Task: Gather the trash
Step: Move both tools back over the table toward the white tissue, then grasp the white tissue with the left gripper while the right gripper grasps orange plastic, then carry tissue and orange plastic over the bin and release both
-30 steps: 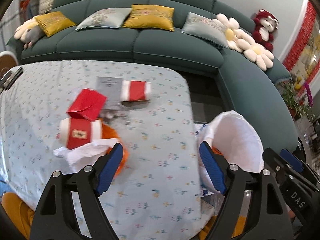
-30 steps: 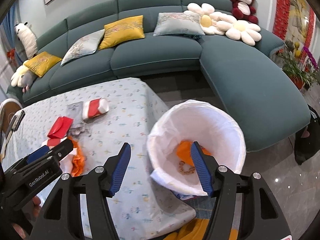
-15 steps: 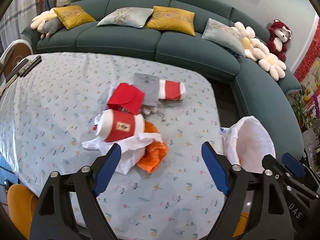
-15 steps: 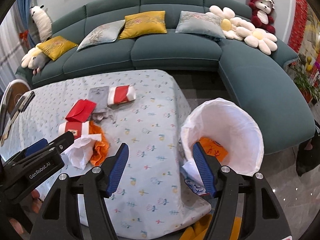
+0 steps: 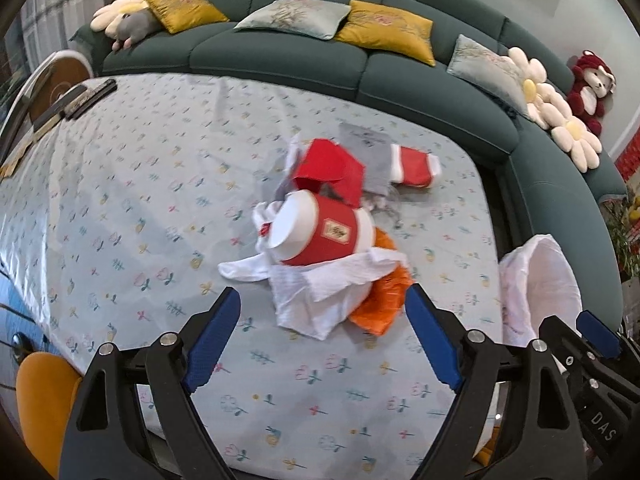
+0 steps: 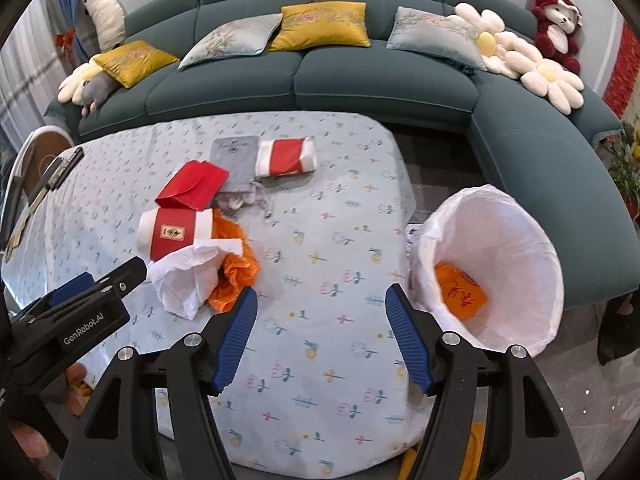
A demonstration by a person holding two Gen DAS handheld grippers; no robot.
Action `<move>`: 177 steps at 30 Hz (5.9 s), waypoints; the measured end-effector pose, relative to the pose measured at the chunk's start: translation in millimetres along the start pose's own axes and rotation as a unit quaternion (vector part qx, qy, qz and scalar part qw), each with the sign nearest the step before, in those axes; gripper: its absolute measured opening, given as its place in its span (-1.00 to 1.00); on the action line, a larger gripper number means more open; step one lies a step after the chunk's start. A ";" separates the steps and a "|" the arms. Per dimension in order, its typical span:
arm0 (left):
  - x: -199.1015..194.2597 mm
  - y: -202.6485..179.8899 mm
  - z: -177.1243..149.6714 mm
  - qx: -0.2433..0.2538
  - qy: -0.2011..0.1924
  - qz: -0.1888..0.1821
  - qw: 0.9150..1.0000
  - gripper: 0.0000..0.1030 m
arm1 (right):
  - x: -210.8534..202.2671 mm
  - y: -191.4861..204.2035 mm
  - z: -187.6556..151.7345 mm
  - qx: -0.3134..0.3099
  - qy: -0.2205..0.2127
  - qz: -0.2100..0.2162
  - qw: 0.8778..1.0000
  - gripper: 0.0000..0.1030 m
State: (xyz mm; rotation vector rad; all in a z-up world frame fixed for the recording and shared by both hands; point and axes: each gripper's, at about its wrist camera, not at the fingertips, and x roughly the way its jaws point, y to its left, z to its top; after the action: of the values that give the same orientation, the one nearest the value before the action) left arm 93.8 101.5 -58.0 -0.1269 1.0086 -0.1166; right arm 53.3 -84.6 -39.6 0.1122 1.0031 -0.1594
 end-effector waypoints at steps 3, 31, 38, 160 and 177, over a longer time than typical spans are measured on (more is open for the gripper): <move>6.4 9.8 -1.9 -0.013 0.007 0.002 1.000 0.59 | 7.5 8.1 0.4 -0.006 0.007 0.004 1.000 0.24; 57.6 -0.6 3.2 0.005 0.074 -0.054 0.996 -0.97 | 52.5 16.2 4.8 -0.004 0.049 0.011 0.999 0.24; 23.5 9.9 7.0 -0.001 0.044 -0.072 0.996 -0.98 | 41.8 22.4 1.1 -0.003 0.041 0.016 0.999 0.24; 15.4 -282.9 -10.7 0.176 0.029 -0.139 0.974 0.24 | -20.2 -252.3 -16.9 0.205 -0.065 -0.034 0.976 -0.66; 8.7 -208.6 10.9 0.113 0.004 -0.087 0.990 0.55 | -27.3 -186.6 13.0 0.152 -0.077 -0.037 0.985 0.09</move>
State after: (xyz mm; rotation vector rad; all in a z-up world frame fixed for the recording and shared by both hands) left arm 99.5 -105.0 -26.2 -0.0062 0.9844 -0.3900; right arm 15.2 -267.8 -13.4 0.3361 0.8242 -0.3832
